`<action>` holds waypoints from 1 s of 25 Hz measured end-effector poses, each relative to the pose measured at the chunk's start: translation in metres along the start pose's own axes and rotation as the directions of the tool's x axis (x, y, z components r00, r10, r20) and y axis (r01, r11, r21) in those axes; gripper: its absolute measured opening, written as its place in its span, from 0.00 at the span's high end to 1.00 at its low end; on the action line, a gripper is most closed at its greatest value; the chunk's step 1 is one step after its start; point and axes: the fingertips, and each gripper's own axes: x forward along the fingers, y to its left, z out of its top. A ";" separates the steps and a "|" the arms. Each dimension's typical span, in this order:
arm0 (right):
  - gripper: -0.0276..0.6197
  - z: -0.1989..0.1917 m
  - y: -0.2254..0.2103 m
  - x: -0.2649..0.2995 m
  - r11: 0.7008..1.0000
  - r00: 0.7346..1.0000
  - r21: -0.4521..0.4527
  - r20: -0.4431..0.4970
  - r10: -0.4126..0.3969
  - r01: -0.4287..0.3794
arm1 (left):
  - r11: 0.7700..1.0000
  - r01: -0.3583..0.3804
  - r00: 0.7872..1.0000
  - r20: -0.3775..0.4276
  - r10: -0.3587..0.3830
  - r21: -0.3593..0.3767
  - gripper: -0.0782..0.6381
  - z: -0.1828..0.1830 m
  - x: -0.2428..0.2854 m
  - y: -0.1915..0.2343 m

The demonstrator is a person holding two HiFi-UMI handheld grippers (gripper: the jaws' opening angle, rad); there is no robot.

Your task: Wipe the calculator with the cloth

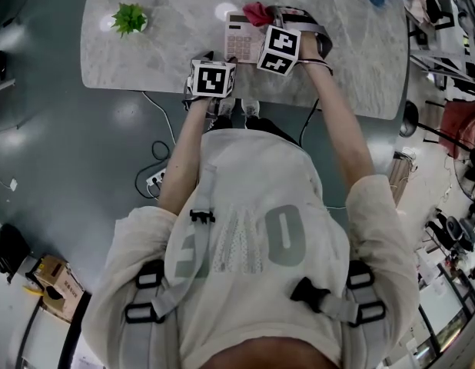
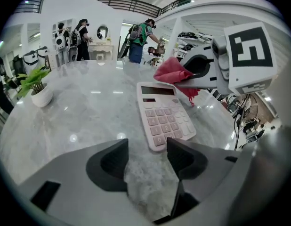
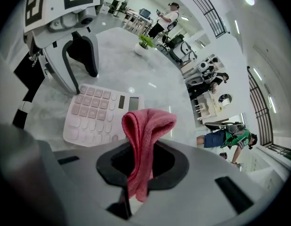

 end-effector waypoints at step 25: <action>0.87 0.001 0.040 0.011 0.993 0.994 0.017 -0.013 0.113 -0.113 | 1.000 0.009 1.000 0.016 -0.009 0.005 0.54 0.000 0.004 0.002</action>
